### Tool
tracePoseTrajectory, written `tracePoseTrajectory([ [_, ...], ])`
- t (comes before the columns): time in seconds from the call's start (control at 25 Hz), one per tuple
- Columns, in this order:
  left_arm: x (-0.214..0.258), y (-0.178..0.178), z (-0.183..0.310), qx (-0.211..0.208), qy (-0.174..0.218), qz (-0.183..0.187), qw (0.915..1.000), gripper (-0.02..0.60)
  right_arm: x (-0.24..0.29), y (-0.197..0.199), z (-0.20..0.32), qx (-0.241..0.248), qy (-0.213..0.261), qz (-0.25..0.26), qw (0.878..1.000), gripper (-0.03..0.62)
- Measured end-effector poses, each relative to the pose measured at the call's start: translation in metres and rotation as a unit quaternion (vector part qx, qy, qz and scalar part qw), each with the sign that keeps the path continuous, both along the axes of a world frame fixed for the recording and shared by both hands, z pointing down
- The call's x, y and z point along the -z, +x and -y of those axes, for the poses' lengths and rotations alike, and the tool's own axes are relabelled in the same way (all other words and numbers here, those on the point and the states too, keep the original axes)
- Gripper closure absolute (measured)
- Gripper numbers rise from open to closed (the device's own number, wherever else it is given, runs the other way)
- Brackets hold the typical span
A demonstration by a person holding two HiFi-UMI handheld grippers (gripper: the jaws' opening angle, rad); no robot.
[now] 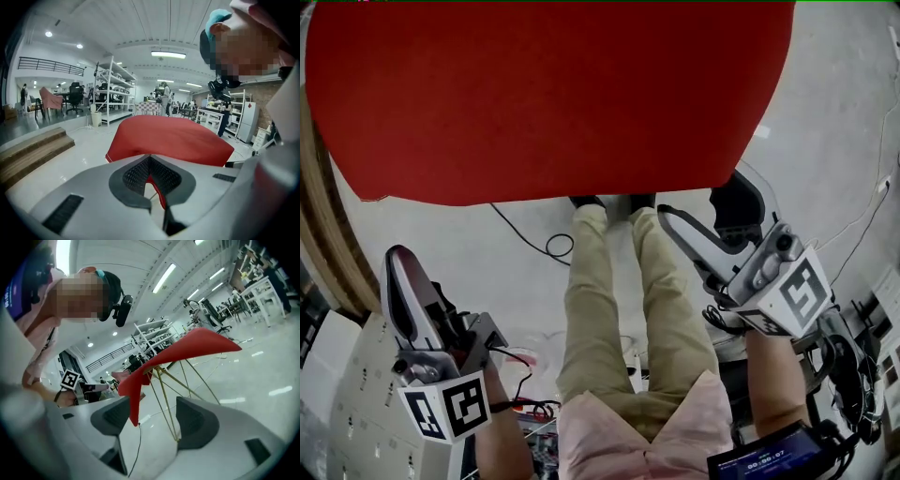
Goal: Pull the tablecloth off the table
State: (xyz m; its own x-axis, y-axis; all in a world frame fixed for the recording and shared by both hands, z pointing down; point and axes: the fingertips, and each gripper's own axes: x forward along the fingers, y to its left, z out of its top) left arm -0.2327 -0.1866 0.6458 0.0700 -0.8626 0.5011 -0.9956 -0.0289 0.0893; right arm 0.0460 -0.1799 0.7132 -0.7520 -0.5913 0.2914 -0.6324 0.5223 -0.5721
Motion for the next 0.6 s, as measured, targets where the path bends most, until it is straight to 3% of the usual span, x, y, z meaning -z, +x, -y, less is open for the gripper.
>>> tracePoseTrajectory([
  [0.2,-0.023,0.001,0.003,0.008,-0.010,-0.004,0.9999,0.560,-0.007,0.010,0.020,-0.020,-0.013,0.102,0.995,0.270],
  [0.36,-0.015,-0.004,0.011,0.017,-0.009,-0.006,0.9998,0.560,0.027,0.018,0.051,-0.036,-0.011,0.178,0.983,0.263],
  [0.48,0.006,-0.009,0.010,0.027,0.002,-0.013,0.9996,0.560,0.056,0.016,0.066,-0.051,-0.016,0.186,0.981,0.263],
  [0.6,0.015,-0.005,0.005,0.029,0.013,-0.016,0.9994,0.560,0.058,0.018,0.064,-0.061,-0.025,0.154,0.986,0.264],
])
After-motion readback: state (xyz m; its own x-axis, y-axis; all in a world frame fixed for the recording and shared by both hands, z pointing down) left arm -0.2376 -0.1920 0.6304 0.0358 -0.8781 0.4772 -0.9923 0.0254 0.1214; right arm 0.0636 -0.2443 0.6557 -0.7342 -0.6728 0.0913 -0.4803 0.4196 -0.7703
